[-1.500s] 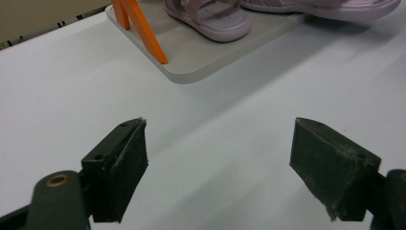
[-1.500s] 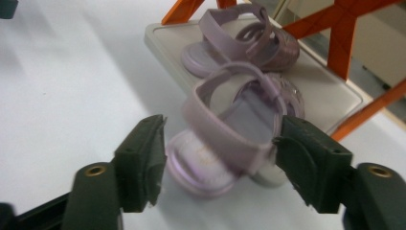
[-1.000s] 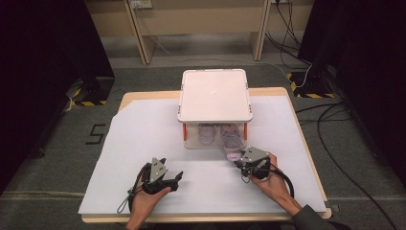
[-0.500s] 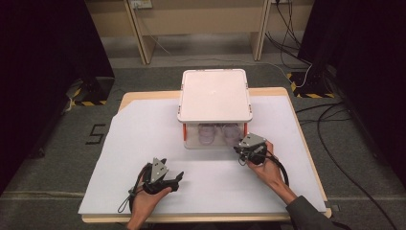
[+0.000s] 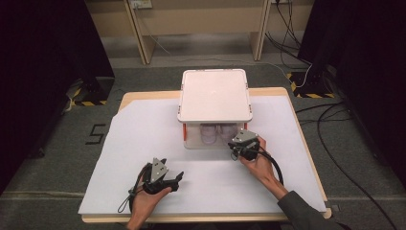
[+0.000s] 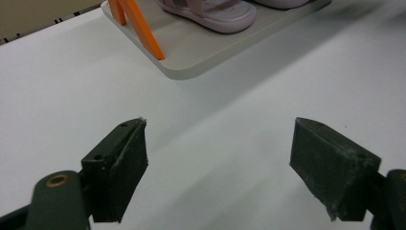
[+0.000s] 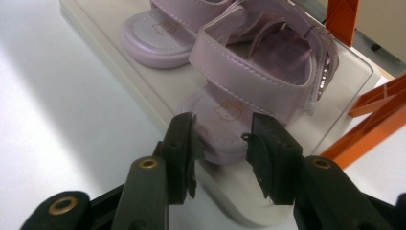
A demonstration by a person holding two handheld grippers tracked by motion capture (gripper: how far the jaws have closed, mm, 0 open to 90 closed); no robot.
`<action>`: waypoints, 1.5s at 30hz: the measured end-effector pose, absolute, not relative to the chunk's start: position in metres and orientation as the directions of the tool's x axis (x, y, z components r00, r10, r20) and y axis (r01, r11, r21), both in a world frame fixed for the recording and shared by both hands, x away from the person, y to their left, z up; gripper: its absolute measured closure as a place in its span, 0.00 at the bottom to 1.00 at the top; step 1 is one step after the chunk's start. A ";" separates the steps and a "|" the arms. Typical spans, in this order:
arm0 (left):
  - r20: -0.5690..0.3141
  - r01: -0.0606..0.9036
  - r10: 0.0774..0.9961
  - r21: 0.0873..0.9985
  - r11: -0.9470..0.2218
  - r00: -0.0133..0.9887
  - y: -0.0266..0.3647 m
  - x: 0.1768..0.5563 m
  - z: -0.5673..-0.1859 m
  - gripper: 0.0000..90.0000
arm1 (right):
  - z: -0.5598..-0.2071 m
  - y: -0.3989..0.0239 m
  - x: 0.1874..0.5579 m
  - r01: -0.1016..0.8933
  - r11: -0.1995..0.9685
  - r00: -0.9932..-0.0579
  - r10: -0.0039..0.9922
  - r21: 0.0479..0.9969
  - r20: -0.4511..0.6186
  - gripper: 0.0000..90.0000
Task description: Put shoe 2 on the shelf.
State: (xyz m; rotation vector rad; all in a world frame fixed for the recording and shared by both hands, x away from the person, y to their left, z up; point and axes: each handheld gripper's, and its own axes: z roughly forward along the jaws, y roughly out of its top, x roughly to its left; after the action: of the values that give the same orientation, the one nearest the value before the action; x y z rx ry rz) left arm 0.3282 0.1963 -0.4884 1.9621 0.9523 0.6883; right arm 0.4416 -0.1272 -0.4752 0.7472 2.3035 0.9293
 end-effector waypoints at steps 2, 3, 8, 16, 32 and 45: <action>0.113 0.364 0.819 0.855 -0.369 0.563 0.196 0.328 -0.488 0.22 | -0.477 -0.124 0.444 0.290 0.607 -0.696 0.664 0.740 -0.272 0.68; 0.113 0.364 0.819 0.855 -0.369 0.563 0.196 0.328 -0.488 0.22 | -0.478 -0.123 0.445 0.286 0.610 -0.695 0.663 0.739 -0.278 0.67; 0.109 0.362 0.819 0.858 -0.363 0.563 0.196 0.328 -0.488 0.22 | -0.477 -0.120 0.444 0.293 0.607 -0.686 0.671 0.738 -0.280 0.61; 0.114 0.361 0.819 0.858 -0.367 0.563 0.197 0.327 -0.486 0.22 | -0.466 -0.134 0.425 0.281 0.567 -0.702 0.672 0.774 -0.238 0.49; 0.113 0.363 0.818 0.855 -0.369 0.565 0.197 0.327 -0.487 0.22 | -0.460 -0.186 0.376 0.370 0.379 -0.751 0.660 0.848 0.032 0.35; 0.115 0.361 0.818 0.856 -0.369 0.563 0.196 0.327 -0.487 0.22 | -0.463 -0.213 0.349 0.409 0.314 -0.741 0.662 0.857 0.110 0.27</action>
State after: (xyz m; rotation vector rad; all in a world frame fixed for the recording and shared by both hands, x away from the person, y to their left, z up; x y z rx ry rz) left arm 0.3272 0.1964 -0.4874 1.9601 0.9491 0.6906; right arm 0.3494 -0.2128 -0.4627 0.9715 2.3213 1.3941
